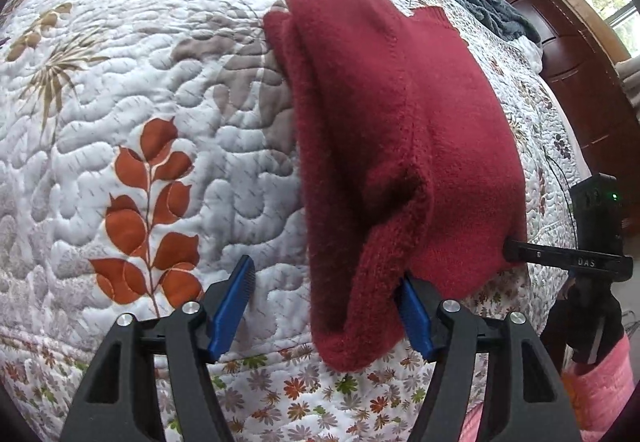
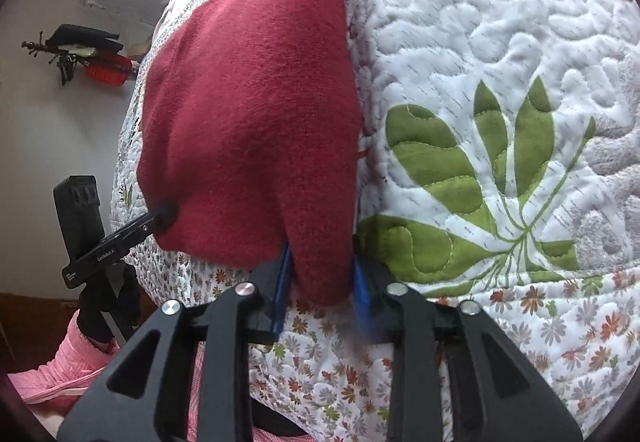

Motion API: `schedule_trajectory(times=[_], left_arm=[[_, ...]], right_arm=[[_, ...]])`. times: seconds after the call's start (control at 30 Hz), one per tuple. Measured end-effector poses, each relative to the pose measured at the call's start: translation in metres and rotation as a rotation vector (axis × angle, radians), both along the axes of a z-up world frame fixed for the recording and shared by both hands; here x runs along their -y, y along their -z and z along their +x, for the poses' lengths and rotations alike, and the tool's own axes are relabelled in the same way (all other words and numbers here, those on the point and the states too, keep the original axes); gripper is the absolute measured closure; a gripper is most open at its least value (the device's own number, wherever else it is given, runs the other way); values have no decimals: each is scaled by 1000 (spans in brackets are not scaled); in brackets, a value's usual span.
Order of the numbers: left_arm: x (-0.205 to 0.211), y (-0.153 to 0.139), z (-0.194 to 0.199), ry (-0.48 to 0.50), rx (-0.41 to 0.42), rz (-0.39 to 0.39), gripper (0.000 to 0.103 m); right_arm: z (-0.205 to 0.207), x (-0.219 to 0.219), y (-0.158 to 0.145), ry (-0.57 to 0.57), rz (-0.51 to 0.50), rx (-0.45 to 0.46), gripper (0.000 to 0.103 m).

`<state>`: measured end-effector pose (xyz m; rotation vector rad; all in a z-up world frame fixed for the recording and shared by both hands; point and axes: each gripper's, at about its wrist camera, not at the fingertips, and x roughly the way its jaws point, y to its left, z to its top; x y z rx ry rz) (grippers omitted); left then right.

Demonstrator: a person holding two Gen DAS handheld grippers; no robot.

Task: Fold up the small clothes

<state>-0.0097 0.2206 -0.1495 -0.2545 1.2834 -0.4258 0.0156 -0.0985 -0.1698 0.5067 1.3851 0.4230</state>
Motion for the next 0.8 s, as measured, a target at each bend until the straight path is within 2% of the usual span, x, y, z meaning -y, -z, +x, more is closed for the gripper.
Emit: schedule_trajectory(times=[0.07, 0.27, 0.43, 0.8], left_arm=[[-1, -4, -3, -9, 5, 2, 34], [-5, -23, -19, -19, 43, 39, 34], [-10, -37, -35, -60, 48, 56, 30], [-6, -46, -81, -107, 48, 196, 20]], right_arm=[[-4, 6, -6, -1, -18, 10, 61], [-21, 1, -28, 12, -100, 53, 38], [-36, -5, -43, 14, -265, 92, 16], [-74, -27, -50, 35, -516, 106, 12]])
